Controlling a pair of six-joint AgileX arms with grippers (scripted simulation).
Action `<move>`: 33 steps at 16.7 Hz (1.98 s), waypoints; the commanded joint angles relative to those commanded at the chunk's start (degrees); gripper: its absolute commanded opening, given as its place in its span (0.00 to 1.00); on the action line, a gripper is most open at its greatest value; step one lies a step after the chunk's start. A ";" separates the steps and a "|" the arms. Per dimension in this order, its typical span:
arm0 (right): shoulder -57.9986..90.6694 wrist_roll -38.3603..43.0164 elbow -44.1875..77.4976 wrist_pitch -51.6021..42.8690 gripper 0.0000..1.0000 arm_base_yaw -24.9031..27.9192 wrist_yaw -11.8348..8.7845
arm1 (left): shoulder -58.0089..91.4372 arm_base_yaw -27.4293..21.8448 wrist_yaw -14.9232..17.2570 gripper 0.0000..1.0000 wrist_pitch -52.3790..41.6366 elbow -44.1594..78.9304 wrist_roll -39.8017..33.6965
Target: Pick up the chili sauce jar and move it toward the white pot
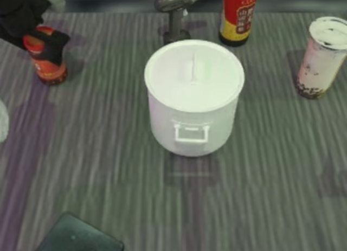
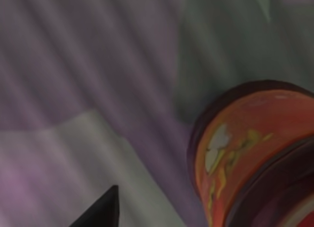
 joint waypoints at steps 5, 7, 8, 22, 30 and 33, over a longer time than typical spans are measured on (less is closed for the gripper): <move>0.00 0.00 0.00 0.00 1.00 0.00 0.00 | 0.00 0.00 0.00 0.47 0.00 0.00 0.00; 0.00 0.00 0.00 0.00 1.00 0.00 0.00 | 0.00 0.00 0.00 0.32 0.00 0.00 0.00; 0.00 0.00 0.00 0.00 1.00 0.00 0.00 | 0.00 0.00 0.00 0.25 0.00 0.00 0.00; 0.00 0.00 0.00 0.00 1.00 0.00 0.00 | -0.71 0.19 -0.05 0.00 0.31 -0.77 0.06; 0.00 0.00 0.00 0.00 1.00 0.00 0.00 | -19.88 0.85 -0.35 0.00 8.07 -26.77 0.10; 0.00 0.00 0.00 0.00 1.00 0.00 0.00 | -29.83 1.18 -0.46 0.00 11.86 -43.31 0.16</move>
